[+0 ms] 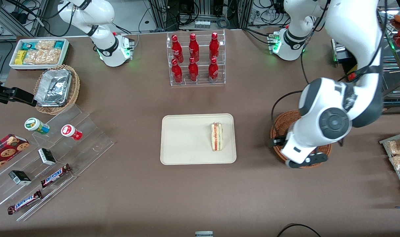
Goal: Place sandwich from basket to tray
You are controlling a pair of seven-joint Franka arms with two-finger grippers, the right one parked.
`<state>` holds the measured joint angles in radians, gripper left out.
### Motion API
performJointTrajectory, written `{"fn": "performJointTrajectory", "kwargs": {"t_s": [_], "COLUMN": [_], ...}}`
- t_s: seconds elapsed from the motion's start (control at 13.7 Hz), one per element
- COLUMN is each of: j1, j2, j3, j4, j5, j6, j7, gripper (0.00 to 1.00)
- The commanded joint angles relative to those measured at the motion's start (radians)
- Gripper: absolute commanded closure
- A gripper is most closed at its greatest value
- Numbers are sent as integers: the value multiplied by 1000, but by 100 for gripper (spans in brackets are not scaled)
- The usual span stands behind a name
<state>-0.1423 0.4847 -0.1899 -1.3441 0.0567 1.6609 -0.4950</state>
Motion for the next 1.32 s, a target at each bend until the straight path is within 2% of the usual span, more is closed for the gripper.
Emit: {"fn": "performJointTrajectory", "kwargs": {"t_s": [0.0,0.15,0.59,0.88,1.24], "j1": [50,82,164,202,224], "j2": [-118,-213,-376,-448,-446], "j3": [-8,-8,-5,-3,-3], "j4": [-71,-139,-148,-155,-155], "j5": [-8,-9,-12,2,3], "j6": [-43,-61,-259,-302,-303], "j7": [81,201,449,471,464], "gripper": [0,0,0,0,0]}}
